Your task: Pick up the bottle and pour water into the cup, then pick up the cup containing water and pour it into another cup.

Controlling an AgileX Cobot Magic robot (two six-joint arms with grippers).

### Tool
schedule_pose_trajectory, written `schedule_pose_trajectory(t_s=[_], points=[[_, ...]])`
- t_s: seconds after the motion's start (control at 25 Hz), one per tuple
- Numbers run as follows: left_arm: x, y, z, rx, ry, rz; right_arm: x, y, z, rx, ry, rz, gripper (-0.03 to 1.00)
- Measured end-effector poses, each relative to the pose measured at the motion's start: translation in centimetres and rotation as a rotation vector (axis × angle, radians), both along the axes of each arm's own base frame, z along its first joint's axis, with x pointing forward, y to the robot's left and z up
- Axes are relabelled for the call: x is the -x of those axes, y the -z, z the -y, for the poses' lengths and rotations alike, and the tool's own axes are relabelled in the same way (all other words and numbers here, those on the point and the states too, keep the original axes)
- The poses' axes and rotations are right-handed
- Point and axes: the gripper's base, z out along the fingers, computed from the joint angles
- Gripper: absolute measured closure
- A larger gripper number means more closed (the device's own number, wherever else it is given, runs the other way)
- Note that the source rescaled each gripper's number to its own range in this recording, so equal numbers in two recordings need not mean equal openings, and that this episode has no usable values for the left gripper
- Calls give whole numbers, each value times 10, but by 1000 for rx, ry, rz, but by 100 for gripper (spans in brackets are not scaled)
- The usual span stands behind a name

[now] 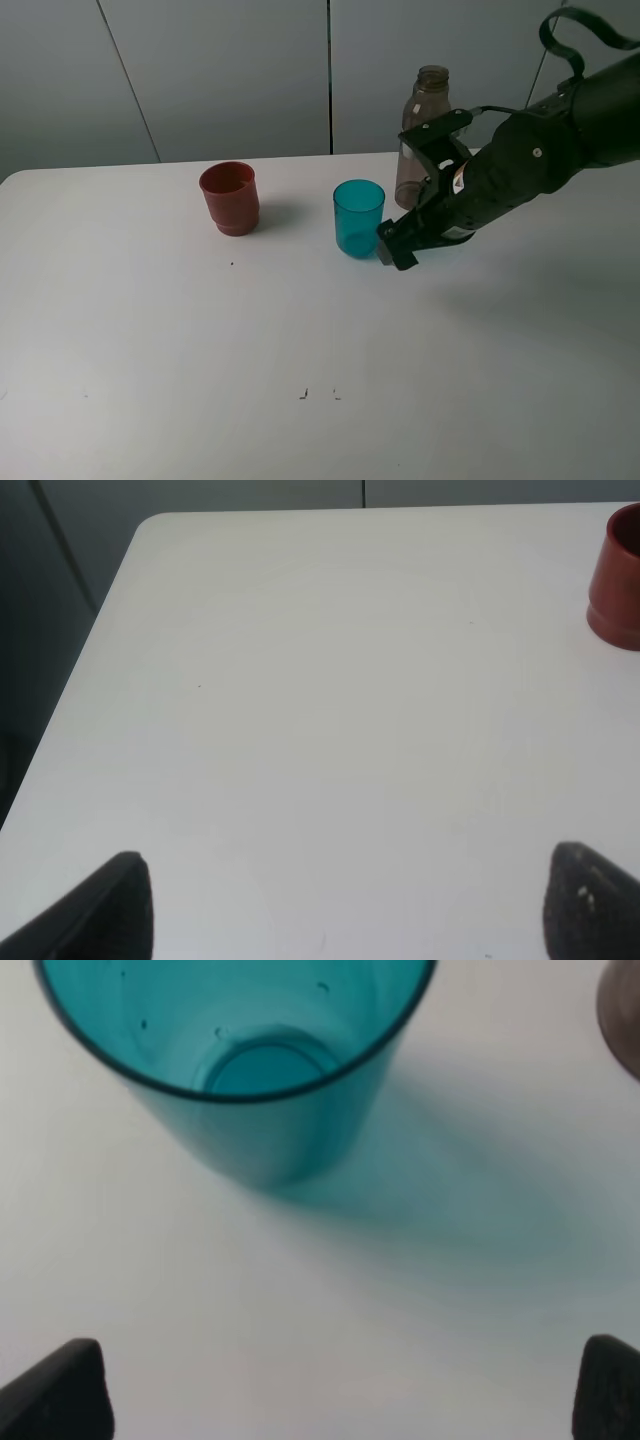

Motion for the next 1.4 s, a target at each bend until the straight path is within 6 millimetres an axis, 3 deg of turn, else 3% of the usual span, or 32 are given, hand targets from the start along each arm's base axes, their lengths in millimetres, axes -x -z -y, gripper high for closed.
schedule_pose_trajectory(t_s=[0.36,0.6,1.04,1.4], points=[[0,0,0,0,0,0,57,-108,36,-28,28,109,-3],[0,0,0,0,0,0,107,-148,66,-32,57,132,-3],[0,0,0,0,0,0,202,-145,122,-57,131,157,-3],[0,0,0,0,0,0,255,-125,148,-213,130,344,-3]])
